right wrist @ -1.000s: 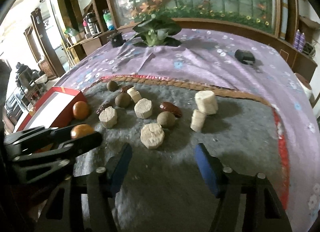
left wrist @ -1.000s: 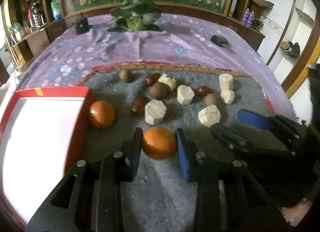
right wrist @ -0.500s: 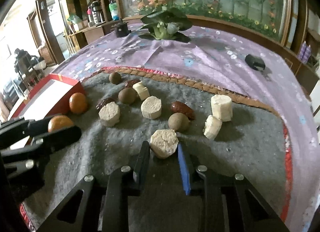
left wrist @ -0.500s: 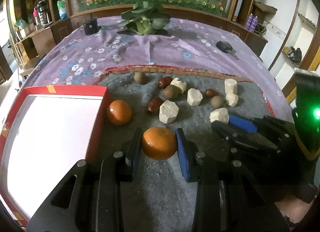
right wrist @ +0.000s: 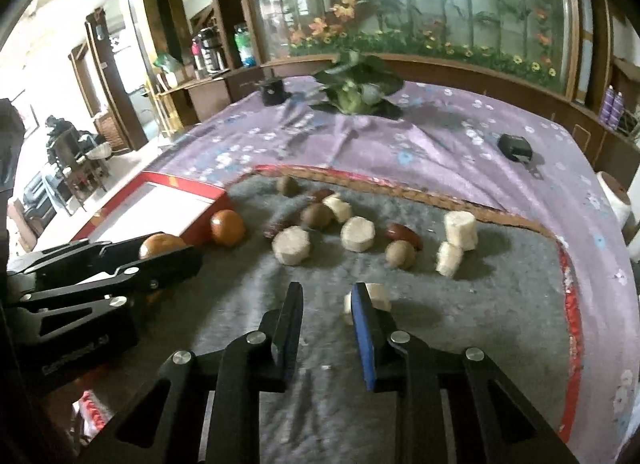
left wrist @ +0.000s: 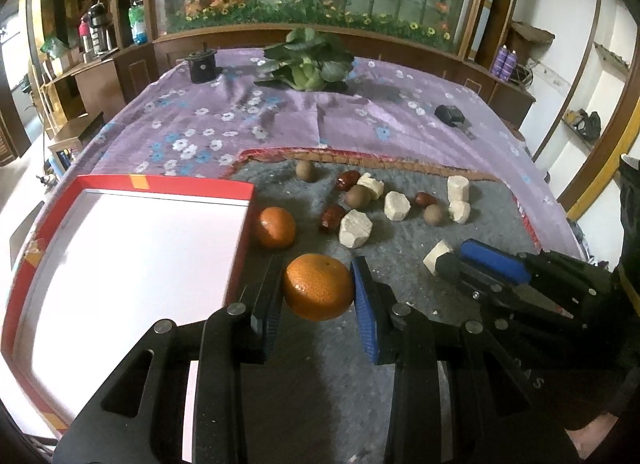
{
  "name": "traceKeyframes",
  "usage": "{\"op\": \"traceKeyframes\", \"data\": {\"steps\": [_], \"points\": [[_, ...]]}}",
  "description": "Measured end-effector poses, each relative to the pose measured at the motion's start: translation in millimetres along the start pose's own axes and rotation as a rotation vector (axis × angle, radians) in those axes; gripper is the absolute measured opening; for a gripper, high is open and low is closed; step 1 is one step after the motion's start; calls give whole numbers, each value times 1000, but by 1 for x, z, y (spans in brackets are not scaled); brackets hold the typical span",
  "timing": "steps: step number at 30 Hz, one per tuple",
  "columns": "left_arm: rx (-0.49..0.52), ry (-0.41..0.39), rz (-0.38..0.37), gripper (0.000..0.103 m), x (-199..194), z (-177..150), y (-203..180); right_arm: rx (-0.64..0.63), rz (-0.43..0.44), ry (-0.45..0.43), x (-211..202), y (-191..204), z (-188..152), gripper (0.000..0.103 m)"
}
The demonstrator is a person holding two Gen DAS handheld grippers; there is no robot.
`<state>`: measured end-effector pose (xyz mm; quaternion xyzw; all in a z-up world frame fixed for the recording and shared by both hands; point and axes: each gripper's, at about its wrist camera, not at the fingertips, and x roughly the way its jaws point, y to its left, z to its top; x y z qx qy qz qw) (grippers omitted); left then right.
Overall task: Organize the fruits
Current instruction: 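Close the left gripper on the orange and lift it, then carry the orange with the left gripper while the right gripper carries a white cube to the tray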
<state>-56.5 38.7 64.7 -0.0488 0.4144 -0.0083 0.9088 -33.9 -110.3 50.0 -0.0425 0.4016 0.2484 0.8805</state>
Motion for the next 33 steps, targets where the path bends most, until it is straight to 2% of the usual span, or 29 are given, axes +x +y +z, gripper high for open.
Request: {"op": "traceKeyframes", "data": {"steps": [12,16,18,19,20,24,29,31,33], "points": [[-74,-26,64,32,-25,0,54,-112,73,-31,-8,58,11,24],[-100,-25,64,32,-25,-2,65,-88,37,-48,-15,45,9,24],[-105,-23,54,32,-24,-4,67,-60,-3,-34,-16,25,4,34],[-108,-20,48,32,-23,-4,67,-50,-14,-23,-15,16,2,47],[-113,-17,40,32,-20,-3,68,-26,-20,-14,-13,2,-4,50],[-126,3,20,32,-10,-1,66,28,-11,0,-4,-22,-13,50],[-113,10,21,32,-8,-1,62,-43,-46,70,30,-20,-10,50],[-113,14,21,32,-8,0,63,-47,-70,69,42,-24,-9,50],[-118,17,25,32,-7,0,65,-44,-97,79,51,-29,-9,32]]}}
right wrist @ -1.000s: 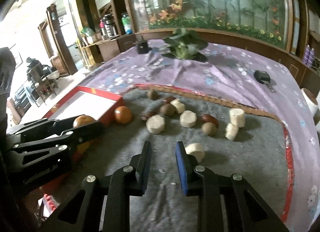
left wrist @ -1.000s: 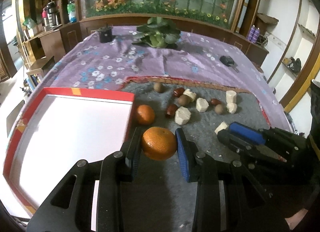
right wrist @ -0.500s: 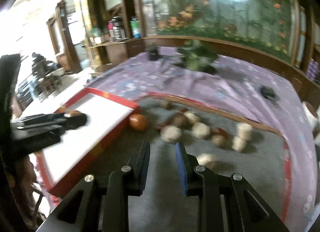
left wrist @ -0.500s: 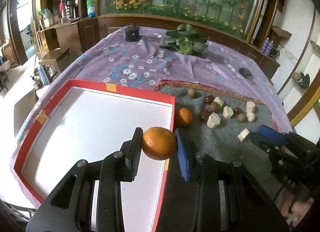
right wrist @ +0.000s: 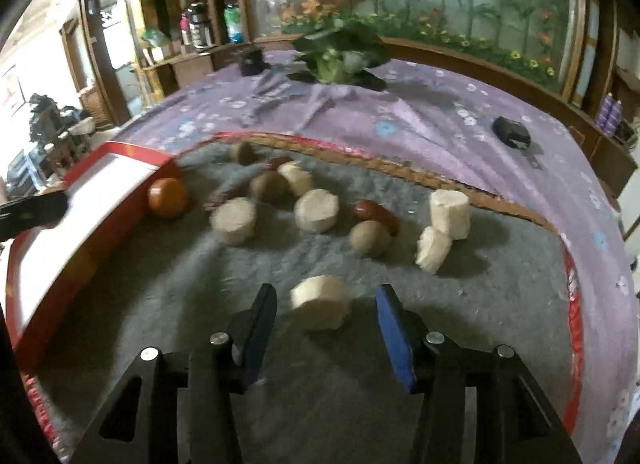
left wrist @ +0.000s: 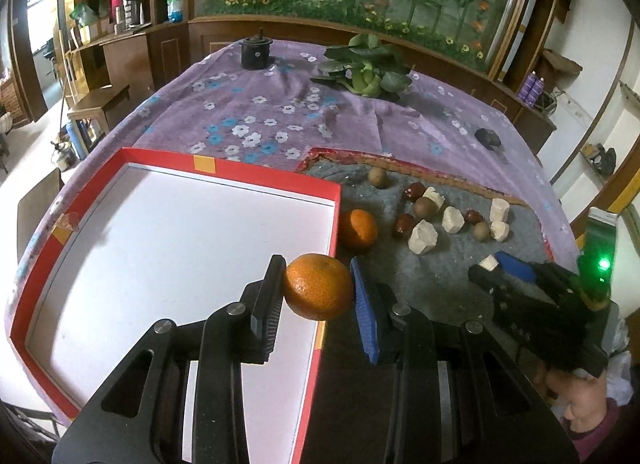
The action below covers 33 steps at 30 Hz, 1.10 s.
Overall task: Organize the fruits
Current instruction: 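Carry the orange with the left gripper while the right gripper carries a white cube to the tray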
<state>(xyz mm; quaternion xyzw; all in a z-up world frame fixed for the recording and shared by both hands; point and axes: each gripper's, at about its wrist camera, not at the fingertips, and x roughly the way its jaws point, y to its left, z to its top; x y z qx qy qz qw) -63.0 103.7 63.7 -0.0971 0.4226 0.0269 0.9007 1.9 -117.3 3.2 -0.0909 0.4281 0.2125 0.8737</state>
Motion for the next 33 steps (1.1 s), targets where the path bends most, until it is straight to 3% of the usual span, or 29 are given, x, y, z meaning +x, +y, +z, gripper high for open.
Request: {"op": "traceKeyframes", "data": {"steps": [1,9,22,28,33], "points": [[-2,2,3,32,1,0,1,5,15,12,4,-2,0,28],[-4,-4,6,32,-3,2,5,15,92,-18,-11,10,4,28],[-19,-29,101,32,-23,1,44,-157,260,-92,-42,123,47,27],[-76,9,126,32,-12,-4,70,-278,268,-48,-26,176,59,27],[-114,53,134,32,3,-8,81,-326,257,29,-4,195,64,27]]}}
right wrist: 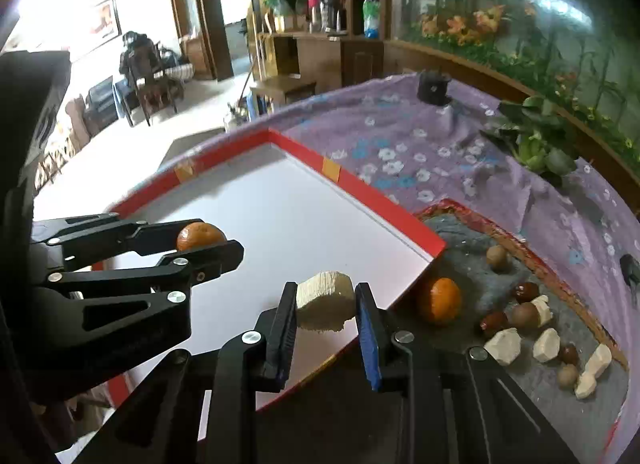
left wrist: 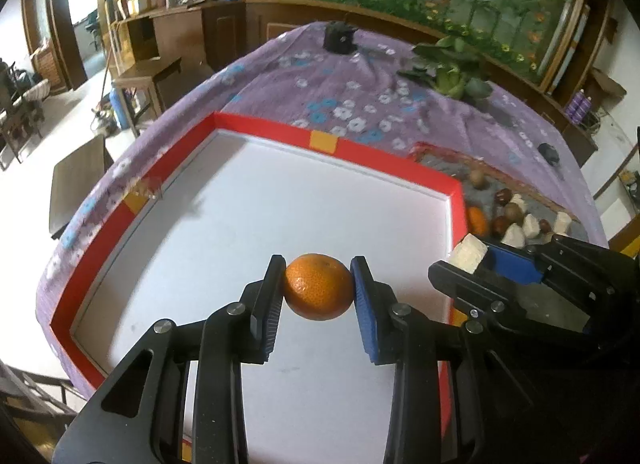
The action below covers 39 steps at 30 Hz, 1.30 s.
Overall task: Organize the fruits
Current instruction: 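Carry the orange with the left gripper while the right gripper carries a white cube to the tray, then open the left gripper to drop the orange into the tray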
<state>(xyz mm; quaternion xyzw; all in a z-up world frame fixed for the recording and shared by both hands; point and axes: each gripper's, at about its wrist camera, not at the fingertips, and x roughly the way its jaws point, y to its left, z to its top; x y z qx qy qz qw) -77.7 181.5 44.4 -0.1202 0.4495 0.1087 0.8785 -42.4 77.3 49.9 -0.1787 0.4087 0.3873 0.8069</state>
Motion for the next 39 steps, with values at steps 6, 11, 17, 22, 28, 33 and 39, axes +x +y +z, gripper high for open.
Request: {"op": "traceKeyframes", "data": {"steps": [6,11,17,22,28,33,39], "points": [[-34,48,24,32,12,-2,7,-37,14,68,25,4,1,27],[-63,46,27,56,15,-2,13,-14,98,96,40,5,0,32],[-67,-2,53,65,4,1,13,50,166,44,26,0,-8,39],[-29,-23,46,65,-4,-1,-3,93,163,-27,-2,-10,-21,40],[22,-60,9,65,-19,-3,-34,112,52,-106,-47,-30,-44,46],[69,-69,-45,65,-24,-3,-66,177,-18,-156,-79,-60,-66,47],[104,-41,-106,65,-18,-5,-102,222,-123,-172,-105,-92,-102,49]]}}
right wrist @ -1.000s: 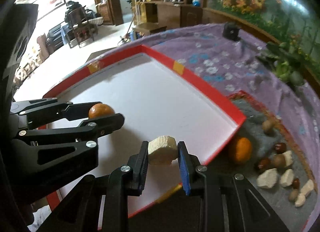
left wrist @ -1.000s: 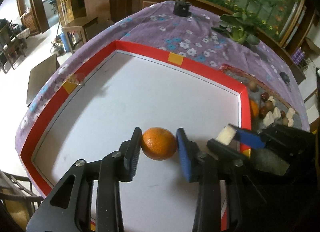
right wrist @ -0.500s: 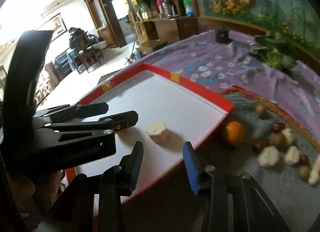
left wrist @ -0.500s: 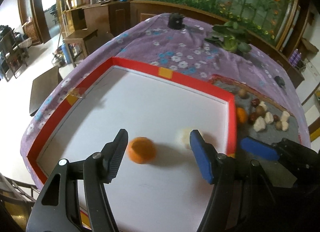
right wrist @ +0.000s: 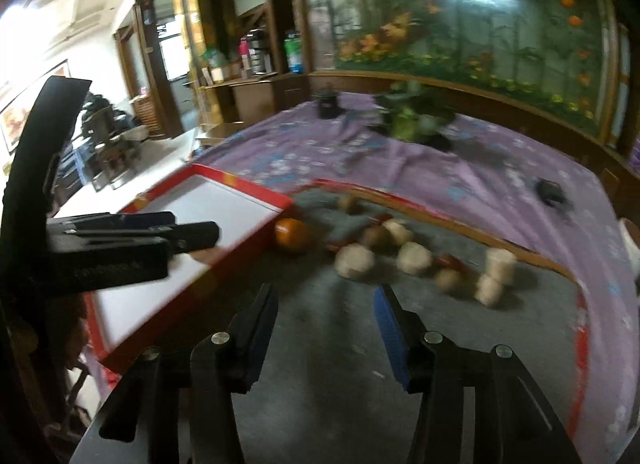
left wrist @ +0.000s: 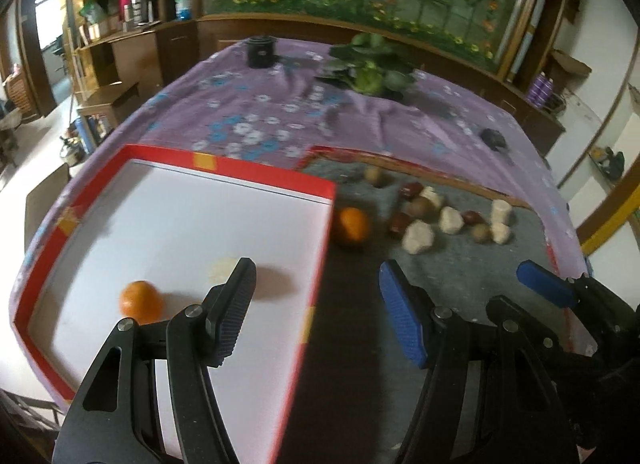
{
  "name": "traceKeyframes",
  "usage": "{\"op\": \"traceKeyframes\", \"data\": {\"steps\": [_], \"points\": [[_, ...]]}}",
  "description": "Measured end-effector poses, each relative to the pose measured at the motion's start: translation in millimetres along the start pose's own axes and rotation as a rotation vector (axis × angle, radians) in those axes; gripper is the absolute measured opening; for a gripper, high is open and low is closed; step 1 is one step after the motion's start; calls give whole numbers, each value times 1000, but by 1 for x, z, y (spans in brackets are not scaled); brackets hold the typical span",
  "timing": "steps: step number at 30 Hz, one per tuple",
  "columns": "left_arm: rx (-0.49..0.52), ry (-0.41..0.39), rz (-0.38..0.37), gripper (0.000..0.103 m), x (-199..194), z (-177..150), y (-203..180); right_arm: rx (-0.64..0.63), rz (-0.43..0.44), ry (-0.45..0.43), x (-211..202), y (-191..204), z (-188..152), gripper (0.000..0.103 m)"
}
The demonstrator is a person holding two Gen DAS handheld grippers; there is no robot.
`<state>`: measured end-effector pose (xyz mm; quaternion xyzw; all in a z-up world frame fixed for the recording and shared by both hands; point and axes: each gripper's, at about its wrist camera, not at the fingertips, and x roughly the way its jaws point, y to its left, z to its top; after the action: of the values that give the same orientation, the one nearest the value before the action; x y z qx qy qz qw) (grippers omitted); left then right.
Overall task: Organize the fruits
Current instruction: 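Open the left gripper to drop the orange into the tray, then return the left gripper to the mat and grasp a white hexagonal cube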
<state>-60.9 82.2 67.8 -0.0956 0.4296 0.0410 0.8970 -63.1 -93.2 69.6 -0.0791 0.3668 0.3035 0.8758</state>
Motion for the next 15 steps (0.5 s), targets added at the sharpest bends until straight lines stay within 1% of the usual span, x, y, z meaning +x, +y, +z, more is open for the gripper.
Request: {"op": "traceKeyframes", "data": {"steps": [4,7,11,14,15], "points": [[22,26,-44,65,9,0,-21,63,-17,1,-7,-31,-12,49],[50,31,-47,65,15,-1,-36,94,-17,-1,-9,-48,-18,49],[50,48,-88,65,25,0,-47,118,-26,-14,-13,-60,-21,49],[71,61,-111,64,36,1,-57,130,-31,-11,-15,-70,-26,49],[83,67,-130,64,41,1,-61,136,-32,-12,-15,-73,-28,49]]}}
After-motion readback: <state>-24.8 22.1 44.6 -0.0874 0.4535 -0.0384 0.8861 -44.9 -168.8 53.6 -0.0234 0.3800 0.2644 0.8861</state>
